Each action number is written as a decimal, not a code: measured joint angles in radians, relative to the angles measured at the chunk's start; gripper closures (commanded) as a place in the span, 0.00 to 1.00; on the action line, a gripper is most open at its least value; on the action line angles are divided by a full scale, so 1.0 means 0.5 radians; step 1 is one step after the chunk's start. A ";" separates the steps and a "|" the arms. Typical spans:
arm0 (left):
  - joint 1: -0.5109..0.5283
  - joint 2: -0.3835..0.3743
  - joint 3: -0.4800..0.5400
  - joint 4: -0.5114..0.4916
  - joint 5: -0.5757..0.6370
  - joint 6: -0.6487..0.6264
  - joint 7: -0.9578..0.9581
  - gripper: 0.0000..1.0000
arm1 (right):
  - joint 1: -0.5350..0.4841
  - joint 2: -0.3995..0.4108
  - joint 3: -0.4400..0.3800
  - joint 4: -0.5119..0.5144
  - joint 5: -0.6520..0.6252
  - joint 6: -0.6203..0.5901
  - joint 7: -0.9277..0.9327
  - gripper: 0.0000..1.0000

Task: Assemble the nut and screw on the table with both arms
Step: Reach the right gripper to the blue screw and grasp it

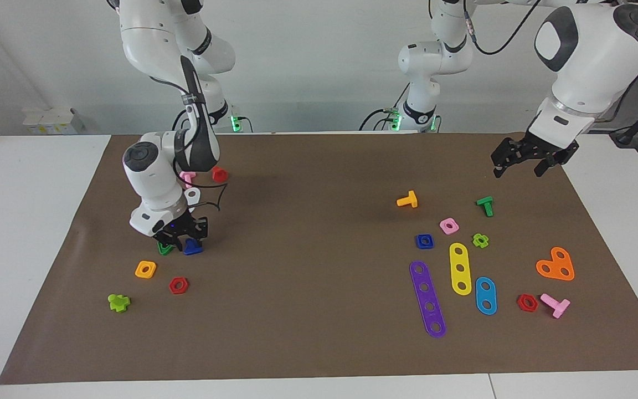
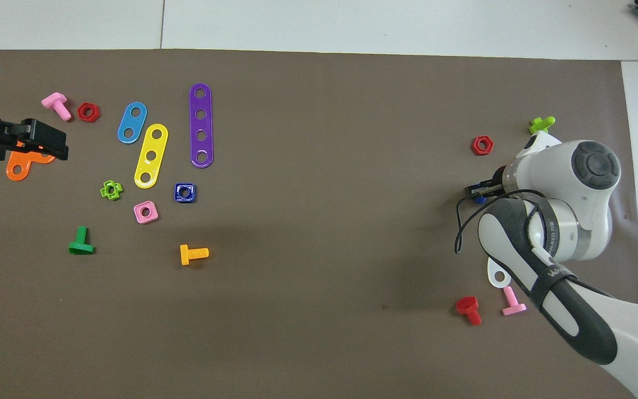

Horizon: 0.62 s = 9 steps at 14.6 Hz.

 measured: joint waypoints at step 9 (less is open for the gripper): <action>0.000 -0.015 0.004 -0.008 0.000 0.000 0.000 0.00 | 0.000 -0.007 0.000 -0.005 0.000 -0.016 -0.001 1.00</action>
